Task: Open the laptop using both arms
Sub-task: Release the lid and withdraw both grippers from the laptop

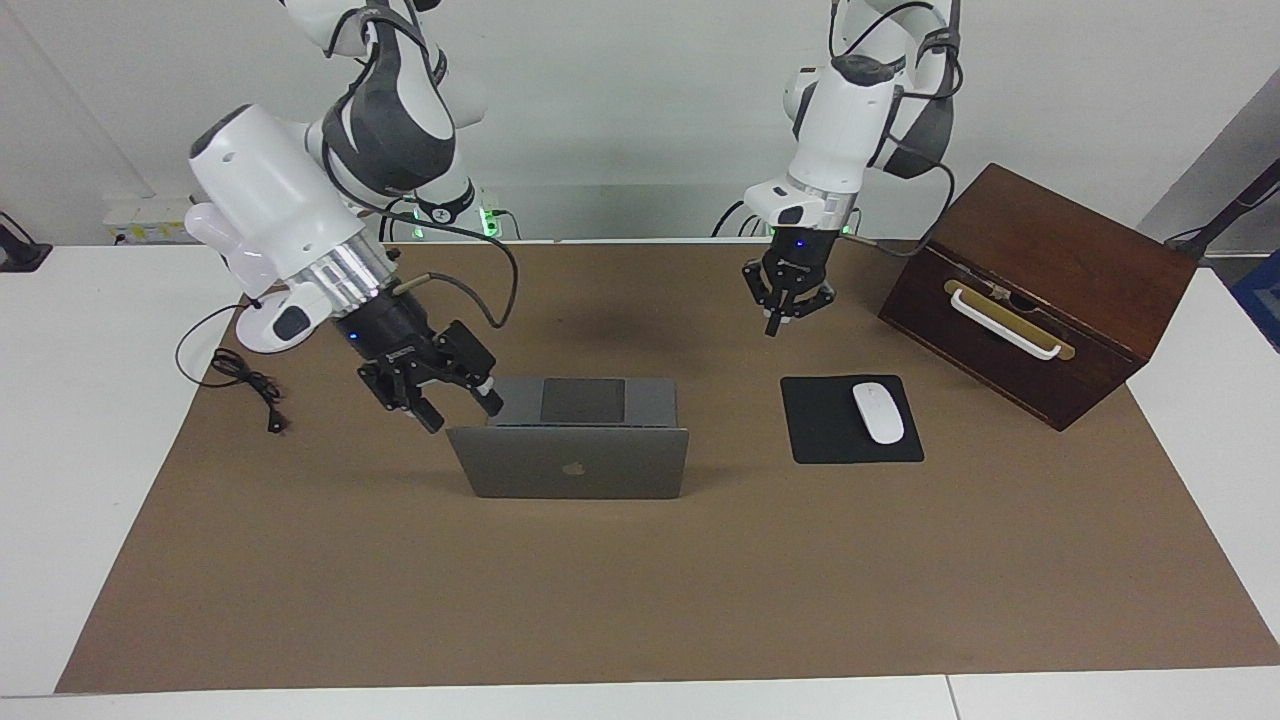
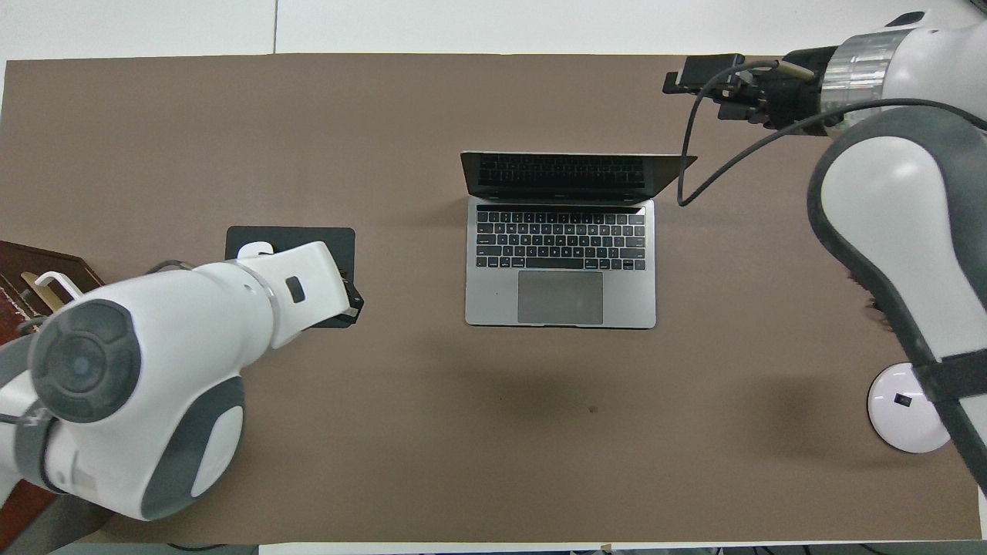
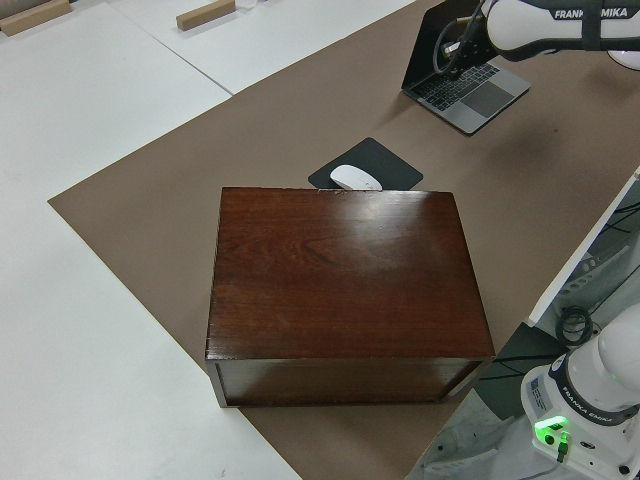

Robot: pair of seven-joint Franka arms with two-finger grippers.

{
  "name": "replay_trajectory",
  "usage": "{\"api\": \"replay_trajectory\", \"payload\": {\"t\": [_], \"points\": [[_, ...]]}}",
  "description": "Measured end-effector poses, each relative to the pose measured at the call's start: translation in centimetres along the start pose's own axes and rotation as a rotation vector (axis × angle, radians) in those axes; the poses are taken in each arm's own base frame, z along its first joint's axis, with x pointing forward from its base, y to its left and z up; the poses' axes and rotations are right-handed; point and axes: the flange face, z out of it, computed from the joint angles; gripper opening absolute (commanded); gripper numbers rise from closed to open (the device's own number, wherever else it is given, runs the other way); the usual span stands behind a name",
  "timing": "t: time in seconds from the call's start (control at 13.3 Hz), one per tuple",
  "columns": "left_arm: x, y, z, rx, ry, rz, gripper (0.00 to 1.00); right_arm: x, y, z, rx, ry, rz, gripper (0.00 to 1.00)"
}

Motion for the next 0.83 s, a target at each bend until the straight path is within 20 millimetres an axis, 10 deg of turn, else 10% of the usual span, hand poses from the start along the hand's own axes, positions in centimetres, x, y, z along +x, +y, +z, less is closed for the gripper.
{"api": "replay_trajectory", "payload": {"t": [0.15, 0.23, 0.3, 0.83], "points": [[0.0, -2.3, -1.8, 0.006, -0.052, -0.037, 0.1, -0.6, 0.7, -2.6, -0.111, -0.08, -0.067, 1.0], [-0.1, -3.4, -2.4, 0.008, -0.075, -0.056, 0.42, -1.1, 0.8, -4.2, -0.157, -0.121, -0.089, 1.0], [-0.2, -4.7, -3.3, 0.011, -0.099, -0.077, 0.99, -1.7, 1.0, -5.9, -0.202, -0.158, -0.105, 1.0], [-2.0, -14.6, -7.9, 0.074, -0.144, -0.252, 1.0, -6.0, 3.3, -14.4, -0.498, -0.311, -0.162, 1.0]]}}
